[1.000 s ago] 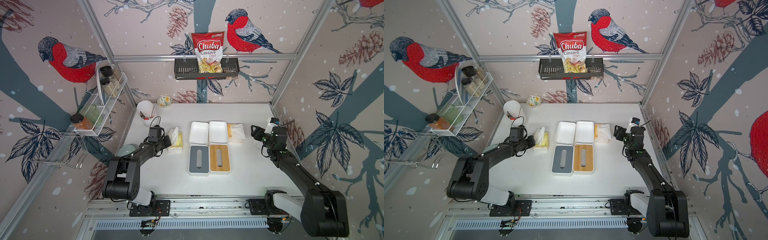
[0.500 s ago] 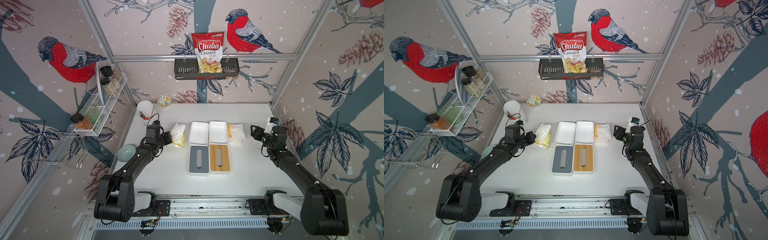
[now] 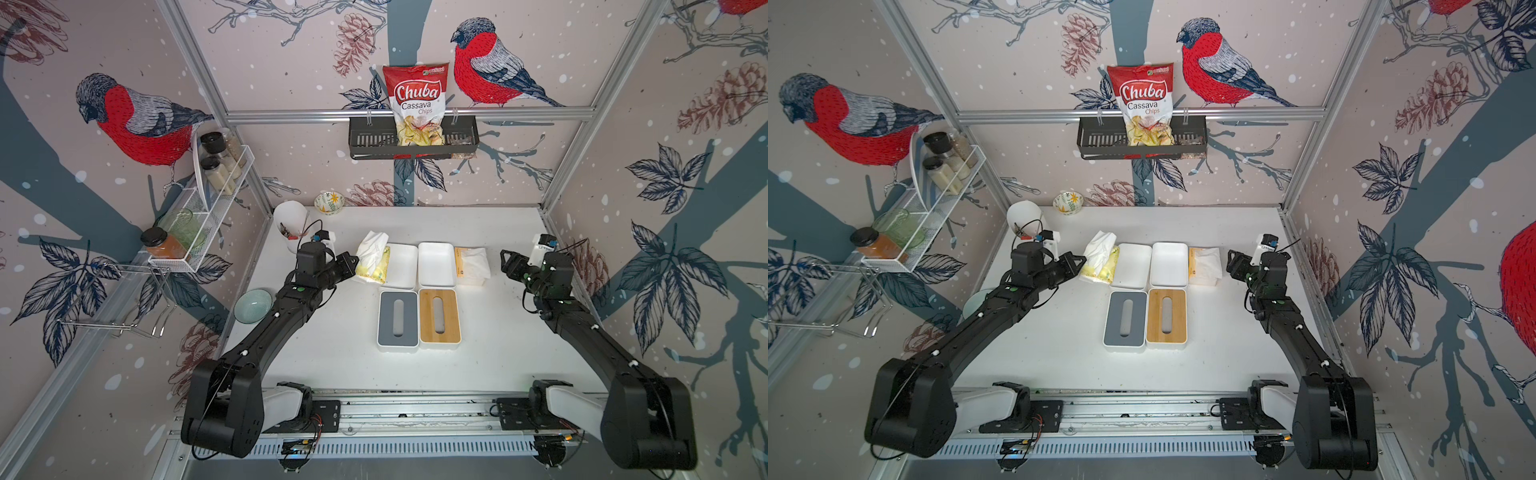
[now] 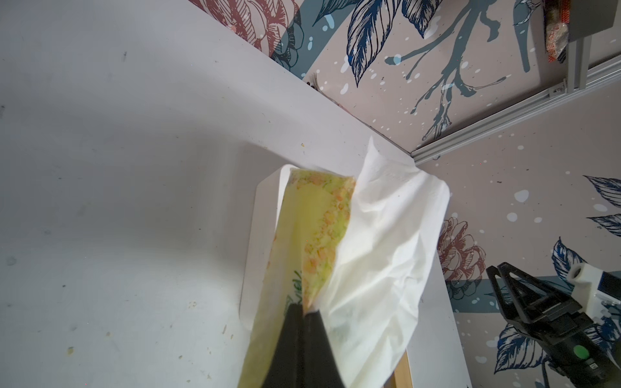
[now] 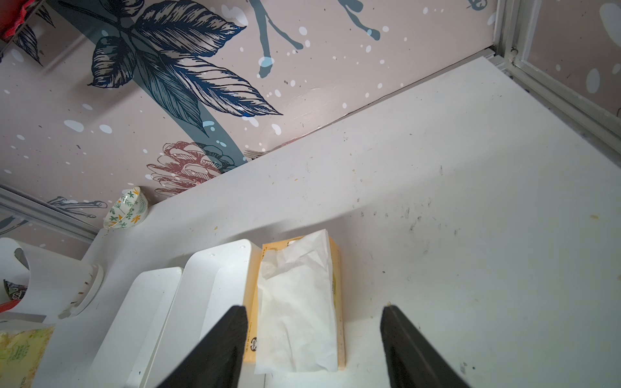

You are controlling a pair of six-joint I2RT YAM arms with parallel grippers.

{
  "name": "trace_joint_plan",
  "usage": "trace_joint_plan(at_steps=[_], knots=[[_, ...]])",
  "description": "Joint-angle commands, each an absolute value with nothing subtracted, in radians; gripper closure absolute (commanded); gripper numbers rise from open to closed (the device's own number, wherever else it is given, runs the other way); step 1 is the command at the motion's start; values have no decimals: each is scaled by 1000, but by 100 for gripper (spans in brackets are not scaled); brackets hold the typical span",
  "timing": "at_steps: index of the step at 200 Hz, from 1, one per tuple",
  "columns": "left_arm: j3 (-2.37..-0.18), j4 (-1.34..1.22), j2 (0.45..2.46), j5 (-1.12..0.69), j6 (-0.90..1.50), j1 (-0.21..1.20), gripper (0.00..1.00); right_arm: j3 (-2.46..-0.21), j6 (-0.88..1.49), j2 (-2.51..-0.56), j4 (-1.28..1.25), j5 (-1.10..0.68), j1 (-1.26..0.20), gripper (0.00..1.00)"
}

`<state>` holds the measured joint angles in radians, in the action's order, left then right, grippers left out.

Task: Put the tissue paper into the tissue box
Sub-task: Place the paper towel in the tissue box.

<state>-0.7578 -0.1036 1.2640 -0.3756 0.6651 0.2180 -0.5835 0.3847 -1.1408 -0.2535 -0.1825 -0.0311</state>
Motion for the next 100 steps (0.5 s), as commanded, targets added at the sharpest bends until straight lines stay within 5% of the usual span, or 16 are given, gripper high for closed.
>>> trace_joint_plan(at_steps=[1,100], knots=[[-768,-256,1308,-408,736,245,100,-591,383,-1141,-263,-190,-32,32],[-876,-527,1642,-421,869,314,100,-593,382,-1152,-262,-192,-32,32]])
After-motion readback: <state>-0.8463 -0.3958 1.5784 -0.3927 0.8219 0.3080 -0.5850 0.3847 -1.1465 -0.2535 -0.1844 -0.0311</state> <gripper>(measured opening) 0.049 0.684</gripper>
